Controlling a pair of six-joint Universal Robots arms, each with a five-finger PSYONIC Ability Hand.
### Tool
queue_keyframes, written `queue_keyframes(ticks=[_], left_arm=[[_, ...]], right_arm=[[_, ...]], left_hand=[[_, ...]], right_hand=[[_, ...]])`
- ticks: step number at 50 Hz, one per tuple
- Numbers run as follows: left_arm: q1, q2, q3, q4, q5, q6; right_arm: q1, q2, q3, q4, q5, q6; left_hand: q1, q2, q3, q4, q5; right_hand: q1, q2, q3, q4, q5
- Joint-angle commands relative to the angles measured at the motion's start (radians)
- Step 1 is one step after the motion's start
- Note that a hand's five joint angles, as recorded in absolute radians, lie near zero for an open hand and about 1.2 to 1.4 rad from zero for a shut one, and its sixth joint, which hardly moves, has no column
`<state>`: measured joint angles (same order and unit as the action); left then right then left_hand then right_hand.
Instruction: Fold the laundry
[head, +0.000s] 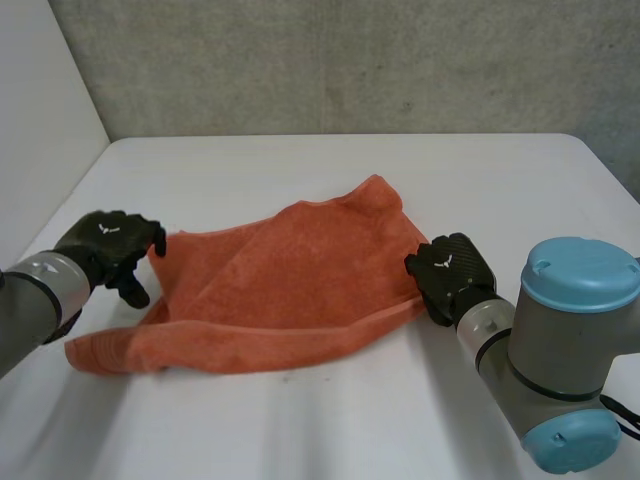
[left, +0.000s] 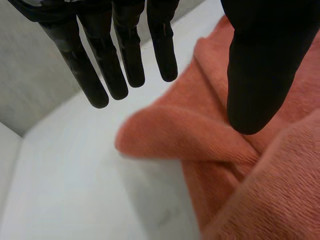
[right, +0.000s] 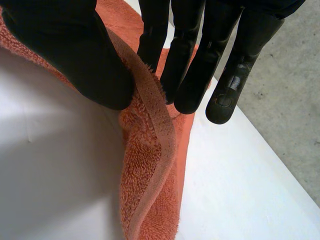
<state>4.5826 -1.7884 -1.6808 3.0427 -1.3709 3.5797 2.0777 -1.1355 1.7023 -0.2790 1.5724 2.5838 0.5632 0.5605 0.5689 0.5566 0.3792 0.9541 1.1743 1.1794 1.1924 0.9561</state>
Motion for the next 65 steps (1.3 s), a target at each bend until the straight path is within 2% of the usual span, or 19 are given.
queue_keyframes(ticks=[1, 11, 19, 31, 38, 44, 49, 53, 55, 58, 60, 61, 64, 65], left_arm=[[0.024, -0.051, 0.039, -0.156, 0.000, -0.065], [0.029, -0.062, 0.000, -0.159, -0.008, -0.061], [0.030, -0.060, -0.028, -0.163, -0.068, -0.059], [0.032, -0.063, -0.046, -0.168, -0.073, -0.052], [0.030, -0.075, -0.062, -0.168, -0.073, -0.052], [0.029, -0.095, -0.068, -0.167, -0.074, -0.050], [0.029, -0.098, -0.066, -0.167, -0.073, -0.049], [0.025, -0.091, -0.066, -0.167, -0.066, -0.050], [0.007, -0.060, -0.068, -0.168, -0.068, -0.048], [0.001, -0.023, -0.068, -0.168, -0.068, -0.048], [-0.013, 0.081, -0.065, -0.167, -0.068, -0.047], [-0.014, 0.143, -0.060, -0.165, -0.066, -0.048], [-0.014, 0.208, -0.054, -0.159, -0.066, -0.048], [-0.014, 0.301, -0.047, -0.153, -0.065, -0.047]], right_arm=[[0.001, 0.002, -0.001, 0.001, 0.000, -0.001], [0.001, 0.003, -0.001, 0.001, 0.001, -0.002], [0.001, 0.003, 0.000, 0.003, 0.000, -0.002], [0.002, 0.003, 0.000, 0.003, 0.000, -0.010], [0.001, 0.005, 0.000, 0.003, 0.003, -0.011], [0.001, 0.005, -0.001, 0.003, 0.005, -0.013], [0.001, 0.005, -0.009, 0.018, 0.006, -0.020], [-0.001, 0.000, -0.016, 0.059, 0.006, -0.039], [-0.001, -0.010, -0.020, 0.099, 0.006, -0.065], [-0.022, -0.058, -0.061, 0.245, 0.011, -0.135], [-0.031, -0.081, -0.073, 0.274, 0.014, -0.140], [-0.069, -0.163, -0.107, 0.347, 0.012, -0.145], [-0.094, -0.219, -0.128, 0.391, 0.008, -0.151], [-0.102, -0.245, -0.141, 0.409, 0.009, -0.152]], left_hand=[[0.044, 0.046, 0.038, 0.050, 0.053], [0.093, 0.096, 0.088, 0.100, 0.103], [0.111, 0.114, 0.106, 0.118, 0.121], [0.132, 0.134, 0.126, 0.138, 0.141], [0.317, 0.319, 0.311, 0.323, 0.326], [0.358, 0.360, 0.352, 0.364, 0.367], [0.794, 0.797, 0.789, 0.801, 0.804], [0.833, 0.836, 0.827, 0.840, 0.843], [0.833, 0.836, 0.827, 0.840, 0.843], [0.833, 0.836, 0.827, 0.840, 0.843], [0.833, 0.836, 0.827, 0.840, 0.843], [0.833, 0.836, 0.827, 0.840, 0.843], [0.833, 0.836, 0.827, 0.840, 0.843], [0.833, 0.836, 0.827, 0.840, 0.843]], right_hand=[[0.442, 0.222, 0.217, 0.204, 0.266], [0.442, 0.222, 0.217, 0.204, 0.266], [0.442, 0.222, 0.217, 0.204, 0.266], [0.442, 0.222, 0.217, 0.204, 0.266], [0.442, 0.222, 0.217, 0.204, 0.266], [0.442, 0.222, 0.217, 0.204, 0.266], [0.442, 0.222, 0.217, 0.204, 0.266], [0.442, 0.222, 0.217, 0.204, 0.266], [0.442, 0.222, 0.217, 0.204, 0.266], [0.442, 0.222, 0.217, 0.204, 0.266], [0.442, 0.222, 0.217, 0.204, 0.266], [0.442, 0.222, 0.217, 0.204, 0.266], [0.442, 0.222, 0.217, 0.204, 0.266], [0.442, 0.222, 0.217, 0.204, 0.266]])
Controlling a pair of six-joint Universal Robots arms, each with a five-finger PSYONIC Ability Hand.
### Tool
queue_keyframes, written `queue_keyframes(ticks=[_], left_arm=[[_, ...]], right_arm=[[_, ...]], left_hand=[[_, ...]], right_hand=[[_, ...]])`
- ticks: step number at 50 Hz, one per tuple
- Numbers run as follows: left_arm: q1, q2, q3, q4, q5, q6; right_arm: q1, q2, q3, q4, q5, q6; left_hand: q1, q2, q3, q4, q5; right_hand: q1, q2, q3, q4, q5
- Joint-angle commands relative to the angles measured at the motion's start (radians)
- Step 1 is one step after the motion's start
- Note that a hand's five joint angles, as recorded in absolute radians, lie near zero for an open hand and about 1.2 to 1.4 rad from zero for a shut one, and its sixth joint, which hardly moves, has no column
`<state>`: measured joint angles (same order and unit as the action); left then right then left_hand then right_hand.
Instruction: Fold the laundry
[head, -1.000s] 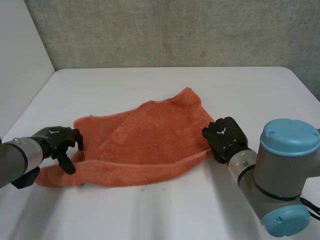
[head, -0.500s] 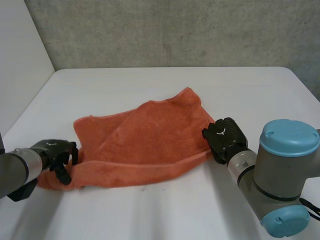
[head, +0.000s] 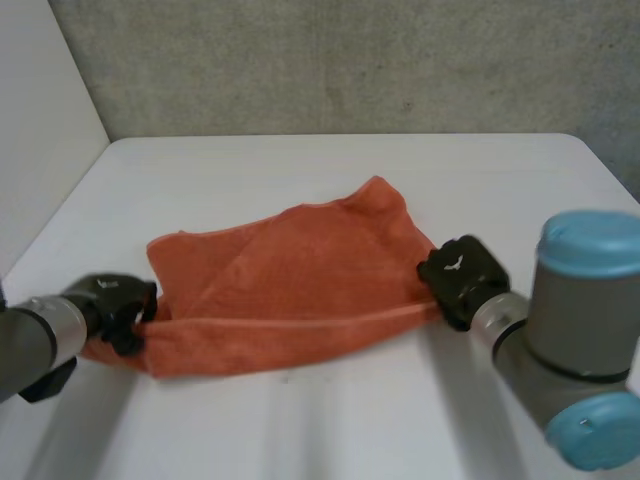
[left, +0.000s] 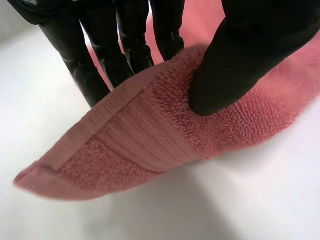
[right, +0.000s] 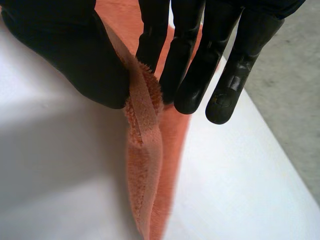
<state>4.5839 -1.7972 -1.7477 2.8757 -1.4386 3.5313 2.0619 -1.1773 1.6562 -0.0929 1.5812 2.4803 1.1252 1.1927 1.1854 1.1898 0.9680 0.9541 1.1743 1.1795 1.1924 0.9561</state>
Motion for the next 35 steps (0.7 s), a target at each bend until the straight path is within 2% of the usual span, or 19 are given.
queue_keyframes(ticks=[1, 3, 9, 12, 17, 18, 20, 22, 26, 27, 29, 30, 32, 35], left_arm=[[-0.016, 0.340, 0.023, 0.014, 0.004, 0.003], [-0.017, 0.383, 0.028, 0.017, 0.006, 0.003], [-0.017, 0.417, 0.022, 0.016, 0.009, 0.020], [-0.022, 0.336, -0.019, 0.019, 0.006, 0.105], [-0.023, 0.234, -0.041, 0.021, 0.003, 0.153], [-0.023, 0.125, -0.030, 0.037, 0.000, 0.159], [-0.023, 0.095, -0.026, 0.046, 0.000, 0.159], [-0.036, -0.008, 0.020, 0.103, -0.003, 0.159], [-0.051, -0.114, 0.127, 0.177, -0.022, 0.164], [-0.051, -0.114, 0.128, 0.177, -0.022, 0.164], [-0.080, -0.163, 0.266, 0.226, -0.066, 0.167], [-0.080, -0.163, 0.267, 0.226, -0.066, 0.167], [-0.123, -0.168, 0.510, 0.346, -0.142, 0.167], [-0.135, -0.148, 0.603, 0.460, -0.146, 0.166]], right_arm=[[-0.094, -0.246, -0.123, 0.260, 0.003, -0.049], [-0.106, -0.309, -0.179, 0.344, -0.003, -0.050], [-0.120, -0.329, -0.228, 0.547, -0.018, -0.066], [-0.117, -0.302, -0.219, 0.622, -0.018, -0.098], [-0.111, -0.206, -0.220, 0.633, -0.015, -0.129], [-0.109, -0.102, -0.234, 0.595, -0.013, -0.133], [-0.109, -0.079, -0.239, 0.578, -0.013, -0.133], [-0.111, -0.045, -0.250, 0.542, -0.012, -0.133], [-0.111, 0.085, -0.332, 0.392, -0.003, -0.127], [-0.111, 0.099, -0.357, 0.371, 0.002, -0.124], [-0.111, 0.108, -0.383, 0.349, 0.006, -0.123], [-0.109, 0.116, -0.501, 0.256, 0.035, -0.101], [-0.108, 0.116, -0.539, 0.224, 0.045, -0.092], [-0.108, 0.056, -0.691, -0.014, 0.100, 0.000]], left_hand=[[0.271, 0.204, 0.211, 0.206, 0.254], [0.271, 0.204, 0.211, 0.206, 0.254], [0.271, 0.204, 0.211, 0.206, 0.254], [0.271, 0.204, 0.211, 0.206, 0.254], [0.271, 0.204, 0.211, 0.206, 0.254], [0.271, 0.204, 0.211, 0.206, 0.254], [0.271, 0.204, 0.211, 0.206, 0.254], [0.271, 0.204, 0.211, 0.206, 0.254], [0.271, 0.204, 0.211, 0.206, 0.254], [0.271, 0.204, 0.211, 0.206, 0.254], [0.271, 0.204, 0.211, 0.206, 0.254], [0.271, 0.204, 0.211, 0.206, 0.254], [0.271, 0.204, 0.211, 0.206, 0.254], [0.271, 0.204, 0.211, 0.206, 0.254]], right_hand=[[0.442, 0.222, 0.217, 0.204, 0.266], [0.442, 0.222, 0.217, 0.204, 0.266], [0.442, 0.222, 0.217, 0.204, 0.266], [0.442, 0.222, 0.217, 0.204, 0.266], [0.442, 0.222, 0.217, 0.204, 0.266], [0.442, 0.222, 0.217, 0.204, 0.266], [0.442, 0.222, 0.217, 0.204, 0.266], [0.442, 0.222, 0.217, 0.204, 0.266], [0.442, 0.222, 0.217, 0.204, 0.266], [0.442, 0.222, 0.217, 0.204, 0.266], [0.442, 0.222, 0.217, 0.204, 0.266], [0.442, 0.222, 0.217, 0.204, 0.266], [0.442, 0.222, 0.217, 0.204, 0.266], [0.442, 0.222, 0.217, 0.204, 0.266]])
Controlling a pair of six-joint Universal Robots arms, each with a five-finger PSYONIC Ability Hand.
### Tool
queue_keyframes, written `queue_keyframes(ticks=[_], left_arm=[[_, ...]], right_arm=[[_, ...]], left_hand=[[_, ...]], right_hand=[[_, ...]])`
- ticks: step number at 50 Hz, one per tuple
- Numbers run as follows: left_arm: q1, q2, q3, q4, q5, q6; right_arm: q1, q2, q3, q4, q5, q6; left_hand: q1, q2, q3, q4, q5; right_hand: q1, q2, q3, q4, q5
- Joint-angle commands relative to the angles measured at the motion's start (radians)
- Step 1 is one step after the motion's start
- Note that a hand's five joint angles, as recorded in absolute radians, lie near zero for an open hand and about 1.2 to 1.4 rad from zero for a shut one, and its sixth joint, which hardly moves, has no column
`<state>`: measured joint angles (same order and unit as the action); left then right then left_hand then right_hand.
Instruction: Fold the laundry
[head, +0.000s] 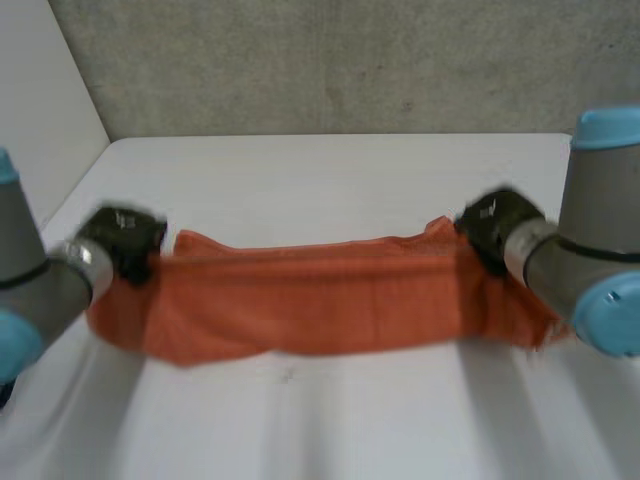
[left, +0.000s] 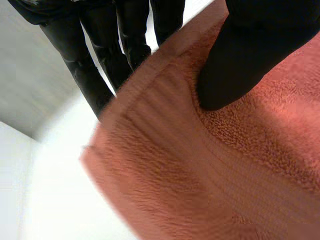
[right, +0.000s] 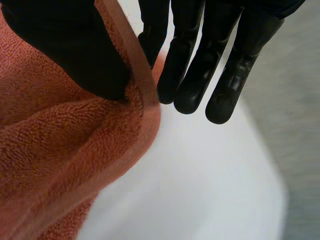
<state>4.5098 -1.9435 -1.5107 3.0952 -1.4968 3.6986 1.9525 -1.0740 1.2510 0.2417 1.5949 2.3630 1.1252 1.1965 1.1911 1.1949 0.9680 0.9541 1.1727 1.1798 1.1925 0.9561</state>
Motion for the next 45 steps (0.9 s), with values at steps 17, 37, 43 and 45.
queue_keyframes(ticks=[17, 37, 43, 45], left_arm=[[-0.067, 0.135, 0.043, 0.626, -0.089, -0.016], [-0.029, -0.046, -0.322, 0.626, -0.083, -0.100], [-0.021, -0.034, -0.347, 0.626, -0.083, -0.100], [-0.018, -0.034, -0.352, 0.626, -0.083, -0.100]], right_arm=[[-0.012, -0.253, 0.149, -0.535, -0.007, 0.163], [-0.012, 0.022, 0.360, -0.510, -0.095, 0.170], [-0.033, 0.002, 0.381, -0.487, -0.095, 0.221], [-0.064, -0.007, 0.387, -0.470, -0.095, 0.284]], left_hand=[[0.271, 0.200, 0.205, 0.201, 0.254], [0.271, 0.200, 0.205, 0.201, 0.254], [0.271, 0.200, 0.205, 0.201, 0.254], [0.271, 0.200, 0.205, 0.201, 0.254]], right_hand=[[0.442, 0.224, 0.216, 0.204, 0.266], [0.442, 0.224, 0.216, 0.204, 0.266], [0.200, -0.018, -0.025, -0.038, 0.024], [0.088, -0.130, -0.137, -0.150, -0.088]])
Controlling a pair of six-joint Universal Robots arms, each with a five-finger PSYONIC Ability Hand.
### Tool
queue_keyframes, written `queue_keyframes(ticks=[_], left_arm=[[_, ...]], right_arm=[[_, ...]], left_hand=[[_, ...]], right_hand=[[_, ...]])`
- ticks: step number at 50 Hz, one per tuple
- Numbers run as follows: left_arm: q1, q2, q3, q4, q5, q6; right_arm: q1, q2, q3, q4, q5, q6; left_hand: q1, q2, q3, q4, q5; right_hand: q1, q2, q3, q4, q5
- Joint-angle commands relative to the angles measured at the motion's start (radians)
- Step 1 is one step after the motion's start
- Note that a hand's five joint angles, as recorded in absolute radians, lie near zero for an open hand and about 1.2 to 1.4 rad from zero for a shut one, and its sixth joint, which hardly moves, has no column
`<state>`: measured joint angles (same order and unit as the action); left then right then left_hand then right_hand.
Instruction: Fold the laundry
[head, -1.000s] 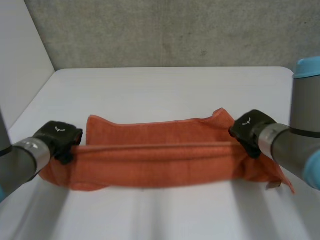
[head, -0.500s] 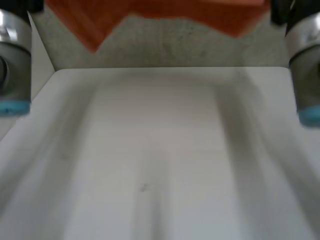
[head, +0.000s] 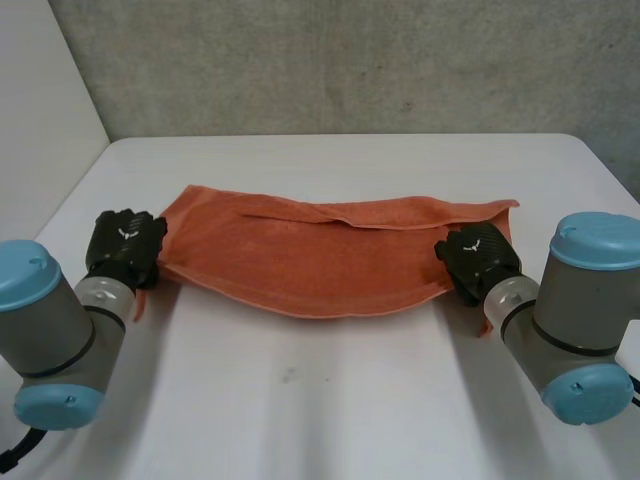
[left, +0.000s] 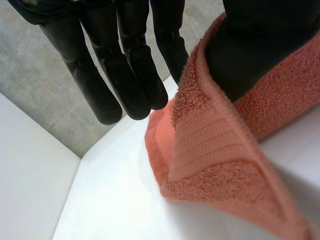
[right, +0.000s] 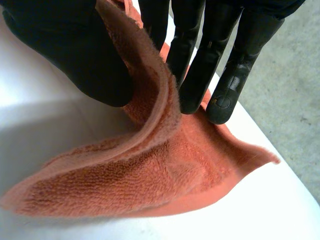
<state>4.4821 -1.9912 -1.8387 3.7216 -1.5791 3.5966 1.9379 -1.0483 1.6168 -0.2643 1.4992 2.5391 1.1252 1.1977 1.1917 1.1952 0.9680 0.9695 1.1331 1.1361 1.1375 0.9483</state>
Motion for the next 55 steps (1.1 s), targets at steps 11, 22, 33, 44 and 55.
queue_keyframes(ticks=[11, 22, 33, 44, 55], left_arm=[[0.016, 0.015, -0.024, -0.002, -0.001, 0.002], [0.017, 0.015, -0.031, -0.012, -0.001, 0.002], [0.014, 0.161, -0.027, -0.198, -0.001, 0.008], [0.051, 0.460, 0.010, -0.521, 0.001, 0.046], [0.081, 0.312, -0.025, -0.629, -0.001, 0.243]], right_arm=[[-0.169, -0.032, 0.044, 0.089, -0.002, 0.443], [-0.237, -0.035, 0.087, 0.094, -0.010, 0.606], [-0.241, -0.242, 0.081, 0.120, -0.085, 0.446], [-0.246, -0.489, -0.012, 0.552, -0.083, -0.153], [-0.235, -0.359, 0.023, 0.714, -0.007, -0.355]], left_hand=[[0.271, 0.199, 0.205, 0.201, 0.254], [0.271, 0.199, 0.205, 0.201, 0.254], [0.271, 0.199, 0.205, 0.201, 0.254], [0.271, 0.199, 0.205, 0.201, 0.254], [0.271, 0.199, 0.205, 0.201, 0.254]], right_hand=[[-0.162, -0.326, -0.329, -0.330, -0.315], [0.060, -0.104, -0.107, -0.108, -0.094], [0.427, 0.263, 0.260, 0.259, 0.273], [0.427, 0.263, 0.260, 0.259, 0.273], [0.427, 0.263, 0.260, 0.259, 0.273]])
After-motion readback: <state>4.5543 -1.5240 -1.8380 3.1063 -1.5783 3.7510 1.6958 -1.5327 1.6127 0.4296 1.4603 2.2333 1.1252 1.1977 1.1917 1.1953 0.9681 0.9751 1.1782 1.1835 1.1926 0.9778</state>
